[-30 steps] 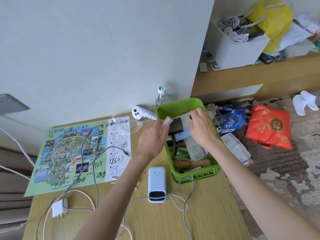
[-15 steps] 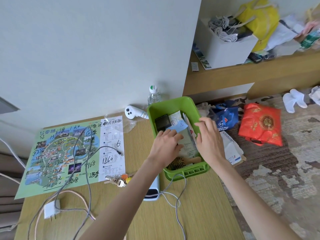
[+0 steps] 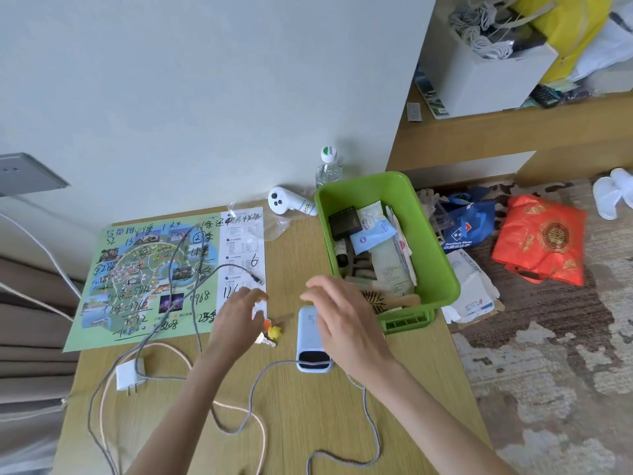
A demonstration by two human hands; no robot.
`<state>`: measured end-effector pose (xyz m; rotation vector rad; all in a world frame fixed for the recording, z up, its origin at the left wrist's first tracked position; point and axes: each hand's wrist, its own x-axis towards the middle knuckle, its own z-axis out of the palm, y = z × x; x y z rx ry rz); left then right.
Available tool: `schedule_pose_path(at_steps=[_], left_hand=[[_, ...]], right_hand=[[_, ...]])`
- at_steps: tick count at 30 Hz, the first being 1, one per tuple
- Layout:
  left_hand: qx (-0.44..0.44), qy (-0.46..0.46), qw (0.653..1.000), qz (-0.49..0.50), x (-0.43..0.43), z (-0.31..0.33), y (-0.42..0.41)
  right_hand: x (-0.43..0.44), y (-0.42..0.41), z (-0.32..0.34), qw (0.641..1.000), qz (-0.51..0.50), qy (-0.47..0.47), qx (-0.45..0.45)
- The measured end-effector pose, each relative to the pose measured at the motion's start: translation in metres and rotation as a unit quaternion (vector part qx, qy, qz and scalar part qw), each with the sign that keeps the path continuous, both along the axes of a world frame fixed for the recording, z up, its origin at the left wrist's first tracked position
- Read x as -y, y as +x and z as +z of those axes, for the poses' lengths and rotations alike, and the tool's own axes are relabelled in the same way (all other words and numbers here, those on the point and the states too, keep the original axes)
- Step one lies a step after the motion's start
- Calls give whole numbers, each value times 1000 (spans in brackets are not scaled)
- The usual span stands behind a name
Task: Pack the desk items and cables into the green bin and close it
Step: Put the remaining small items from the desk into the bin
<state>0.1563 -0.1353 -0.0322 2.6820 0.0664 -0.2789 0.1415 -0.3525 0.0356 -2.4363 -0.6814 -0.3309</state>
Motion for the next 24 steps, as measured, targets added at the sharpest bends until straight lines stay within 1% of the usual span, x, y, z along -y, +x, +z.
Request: schedule_pose_path(at_steps=[1,3,6,9,12,15,21,24], left_hand=[[-34,29,999,-5,-8,-8,-7],[-65,58,996,-8,-19,-22,-18],[-70,48,996,-8,-24,-34,-27],[-47,41,998,8,-24,-40,-28],[-37,52,998,16,-23,-41,-28],[-31,43,998,19,-23,-44,-28],[-55,52,997,24,-24,-43,-21],[-53,49,997,27,-24,-41,-21]], right_hand=[[-8,-6,-6,1000,22,-14,-8],[-19,-14,-20,996,56,-56,-52],[-24,-17,-49,978,96,-142,-121],[-20,-13,-71,935,157,-272,-164],[-21,-8,-80,899,191,-366,-144],[-22,-2,-83,880,203,-408,-133],[-28,13,-82,845,218,-475,-115],[-39,23,-80,844,195,-482,-132]])
